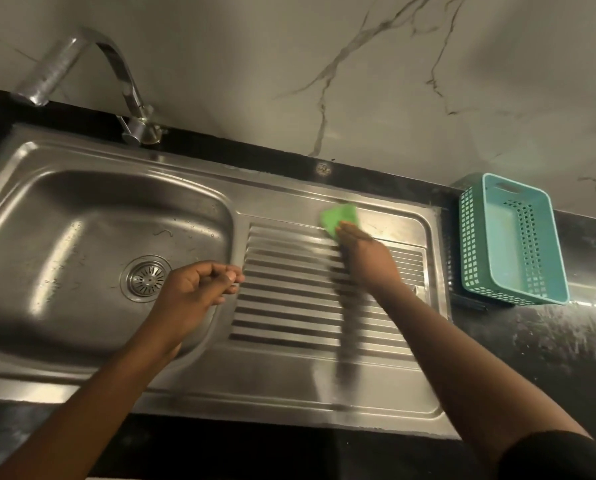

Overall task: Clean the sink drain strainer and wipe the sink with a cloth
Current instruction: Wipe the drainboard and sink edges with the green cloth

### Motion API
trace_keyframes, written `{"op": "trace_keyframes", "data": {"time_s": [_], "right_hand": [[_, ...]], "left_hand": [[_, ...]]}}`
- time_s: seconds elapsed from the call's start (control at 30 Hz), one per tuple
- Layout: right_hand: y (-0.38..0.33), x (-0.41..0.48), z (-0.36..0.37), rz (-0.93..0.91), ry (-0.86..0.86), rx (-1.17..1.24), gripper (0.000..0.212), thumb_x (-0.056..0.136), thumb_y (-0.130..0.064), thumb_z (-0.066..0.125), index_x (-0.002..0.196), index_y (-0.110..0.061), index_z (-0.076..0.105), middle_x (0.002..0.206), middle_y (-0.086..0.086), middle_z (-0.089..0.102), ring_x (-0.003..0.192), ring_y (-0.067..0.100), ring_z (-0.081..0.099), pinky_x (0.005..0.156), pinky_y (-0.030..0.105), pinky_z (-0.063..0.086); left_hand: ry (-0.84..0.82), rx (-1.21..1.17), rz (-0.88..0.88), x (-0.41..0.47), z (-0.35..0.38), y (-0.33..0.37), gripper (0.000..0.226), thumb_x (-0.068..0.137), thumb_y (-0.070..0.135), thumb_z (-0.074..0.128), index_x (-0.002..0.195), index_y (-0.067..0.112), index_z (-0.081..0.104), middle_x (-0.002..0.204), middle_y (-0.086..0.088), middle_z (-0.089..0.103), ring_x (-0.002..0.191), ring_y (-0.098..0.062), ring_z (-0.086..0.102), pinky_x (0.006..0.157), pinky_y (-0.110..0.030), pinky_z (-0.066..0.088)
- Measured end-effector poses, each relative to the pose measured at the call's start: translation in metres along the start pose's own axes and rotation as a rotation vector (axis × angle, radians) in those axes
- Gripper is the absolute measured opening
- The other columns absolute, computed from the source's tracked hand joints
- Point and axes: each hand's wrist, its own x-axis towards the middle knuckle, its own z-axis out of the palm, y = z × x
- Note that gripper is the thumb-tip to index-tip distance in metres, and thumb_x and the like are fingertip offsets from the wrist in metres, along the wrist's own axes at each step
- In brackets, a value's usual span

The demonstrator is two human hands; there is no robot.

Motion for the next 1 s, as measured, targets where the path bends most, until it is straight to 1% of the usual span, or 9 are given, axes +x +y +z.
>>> {"op": "trace_keyframes", "data": {"time_s": [0.17,0.3,0.37,0.53,0.6,0.67,0.73,0.83,1.0], "right_hand": [[0.075,-0.024,-0.020,0.504,0.145,0.055,0.042,0.090,0.000,0.058,0.126,-0.016,0.073,0.116,0.023,0.073,0.102,0.042,0.070,0.088,0.043,0.057],[0.075,0.006,-0.039,0.834,0.405,0.296,0.034,0.085,-0.001,0.055,0.110,-0.005,0.078,0.100,0.028,0.075,0.095,0.045,0.071,0.087,0.041,0.054],[0.057,0.023,-0.038,0.785,0.457,0.356,0.032,0.087,-0.003,0.054,0.110,-0.007,0.076,0.102,0.024,0.075,0.094,0.042,0.070,0.083,0.035,0.050],[0.002,0.059,-0.017,0.709,0.299,0.448,0.038,0.104,-0.015,0.056,0.139,0.000,0.062,0.154,0.019,0.042,0.127,0.038,0.058,0.116,0.031,0.038],[-0.031,0.070,-0.004,0.620,0.305,0.470,0.035,0.104,-0.011,0.054,0.136,0.000,0.062,0.149,0.007,0.047,0.120,0.026,0.058,0.108,0.015,0.037],[-0.077,0.081,0.008,0.520,0.286,0.501,0.034,0.106,-0.010,0.051,0.138,-0.006,0.059,0.123,-0.018,0.051,0.103,0.014,0.059,0.086,-0.004,0.035],[-0.121,0.092,0.016,0.439,0.283,0.447,0.033,0.105,-0.008,0.051,0.137,-0.007,0.059,0.120,-0.011,0.047,0.106,0.018,0.058,0.091,0.006,0.041],[-0.164,0.100,0.022,0.392,0.243,0.404,0.039,0.096,-0.002,0.055,0.135,-0.009,0.058,0.144,0.011,0.042,0.123,0.034,0.053,0.111,0.046,0.047],[-0.224,0.125,0.025,0.016,0.040,0.305,0.049,0.088,0.008,0.061,0.134,-0.008,0.064,0.141,0.013,0.049,0.124,0.034,0.055,0.109,0.046,0.049]], "left_hand": [[-0.015,0.002,-0.001,0.002,-0.003,0.000,0.017,0.101,0.012,0.064,0.106,0.011,0.080,0.105,-0.002,0.083,0.105,-0.024,0.077,0.095,-0.041,0.058],[-0.003,-0.020,0.009,0.003,-0.008,0.001,0.016,0.101,0.011,0.064,0.107,0.010,0.079,0.105,-0.003,0.083,0.104,-0.024,0.077,0.092,-0.038,0.059],[0.010,-0.024,0.007,0.002,-0.017,-0.001,0.016,0.101,0.010,0.064,0.106,0.011,0.079,0.104,-0.003,0.083,0.103,-0.023,0.077,0.089,-0.034,0.060],[0.027,-0.017,-0.012,0.005,-0.042,-0.009,0.016,0.101,0.011,0.064,0.105,0.013,0.079,0.103,0.001,0.083,0.101,-0.020,0.078,0.093,-0.040,0.059],[0.031,-0.010,-0.025,0.008,-0.051,-0.012,0.016,0.101,0.011,0.064,0.106,0.013,0.079,0.104,0.000,0.083,0.100,-0.019,0.078,0.095,-0.044,0.059],[0.034,-0.007,-0.030,0.011,-0.057,-0.014,0.016,0.101,0.011,0.064,0.105,0.013,0.080,0.103,0.001,0.083,0.100,-0.019,0.078,0.096,-0.047,0.058],[0.035,0.000,-0.024,0.013,-0.063,-0.015,0.016,0.101,0.012,0.064,0.105,0.014,0.080,0.103,0.002,0.083,0.099,-0.018,0.078,0.095,-0.046,0.059],[0.051,-0.010,-0.017,0.016,-0.075,-0.016,0.015,0.101,0.011,0.065,0.105,0.014,0.079,0.103,0.003,0.083,0.100,-0.019,0.078,0.095,-0.045,0.059],[0.035,0.016,-0.026,0.020,-0.080,-0.017,0.017,0.102,0.010,0.063,0.105,0.013,0.079,0.103,0.001,0.083,0.101,-0.020,0.078,0.096,-0.045,0.059]]}}
